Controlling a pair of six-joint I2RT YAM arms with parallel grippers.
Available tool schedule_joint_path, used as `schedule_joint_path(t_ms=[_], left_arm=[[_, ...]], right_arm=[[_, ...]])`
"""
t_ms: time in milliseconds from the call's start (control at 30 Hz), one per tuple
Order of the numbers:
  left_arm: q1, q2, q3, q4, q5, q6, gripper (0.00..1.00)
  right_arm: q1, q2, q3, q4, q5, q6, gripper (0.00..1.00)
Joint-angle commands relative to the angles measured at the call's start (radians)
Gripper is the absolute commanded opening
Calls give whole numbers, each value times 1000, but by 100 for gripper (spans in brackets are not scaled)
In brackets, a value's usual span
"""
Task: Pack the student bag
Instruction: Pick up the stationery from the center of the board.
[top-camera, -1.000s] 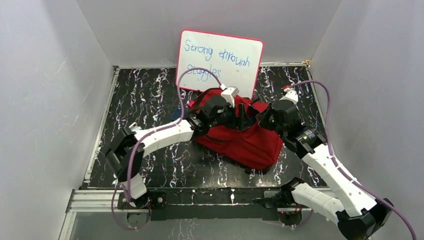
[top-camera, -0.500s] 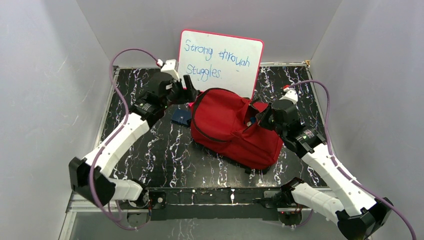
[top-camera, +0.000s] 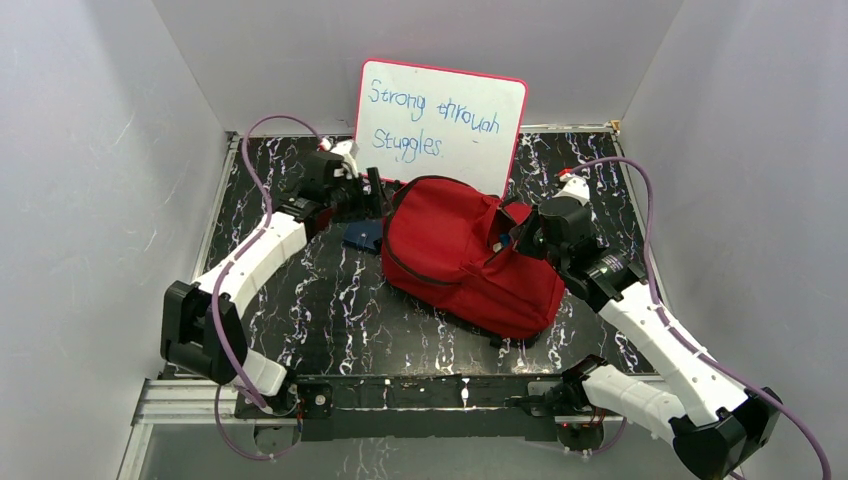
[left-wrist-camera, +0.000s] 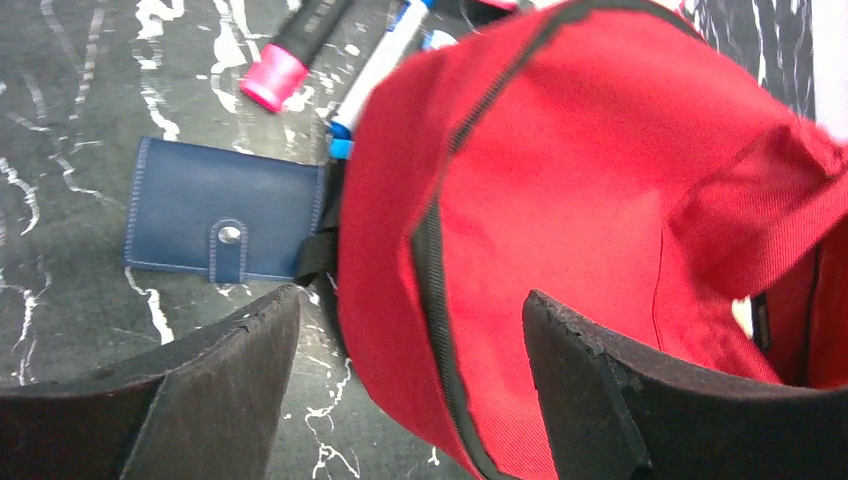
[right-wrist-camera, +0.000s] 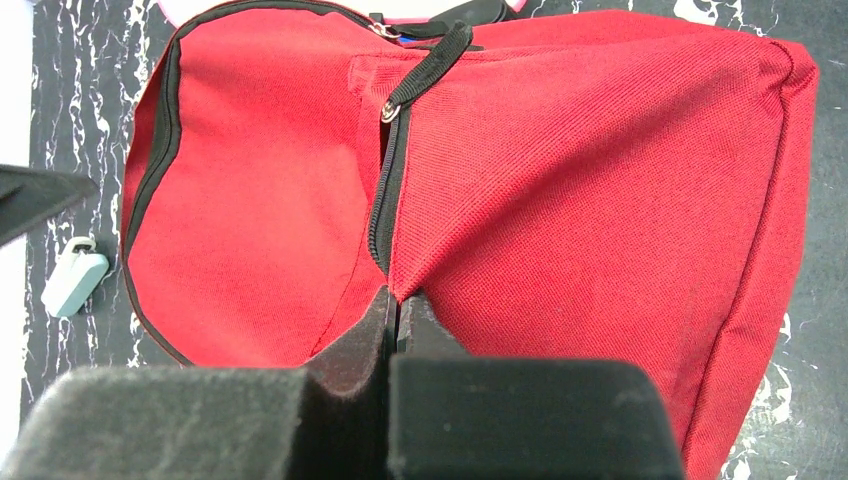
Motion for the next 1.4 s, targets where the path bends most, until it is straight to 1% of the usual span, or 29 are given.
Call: schedule_joint_path(t_ms=[0,100,200,233,367,467,533,600,800,867,1067,1233,1367], left_arm=[[132,20,-19,24,0,-126,78],[199,43,-32,63,-1,-206,77],[211,88,-20,106,-15,-237,77],[211,112,-9,123,-14,-230,77],[212,206,59,104,-16,-196,76],[216,244,60,150,29,-177,75],[216,279,72,188,77,-137,75],[215,337,116,194,103,-74,74],[212,578,426,35,157,168,72],[205,613,464,27,182,217,72],[147,693,526,-42,68,376,71],[97,760,579,-74,21,442,71],[55,802,607,-95,-48,483,71]], right_arm=[[-3,-23,12,66,15,-7,0],[-3,-18,14,59,22,-10,0],[-3,0,22,51,20,-13,0],[-3,7,30,47,18,-14,0],[-4,39,55,13,16,-11,0],[-4,46,59,-7,23,-2,0],[-4,48,57,-23,27,9,0],[-4,50,58,-35,25,22,0],[-4,42,67,-58,10,40,0],[-3,40,68,-59,11,44,0],[-3,44,71,-65,10,44,0],[-2,50,74,-77,12,46,0],[-4,56,75,-80,16,46,0]])
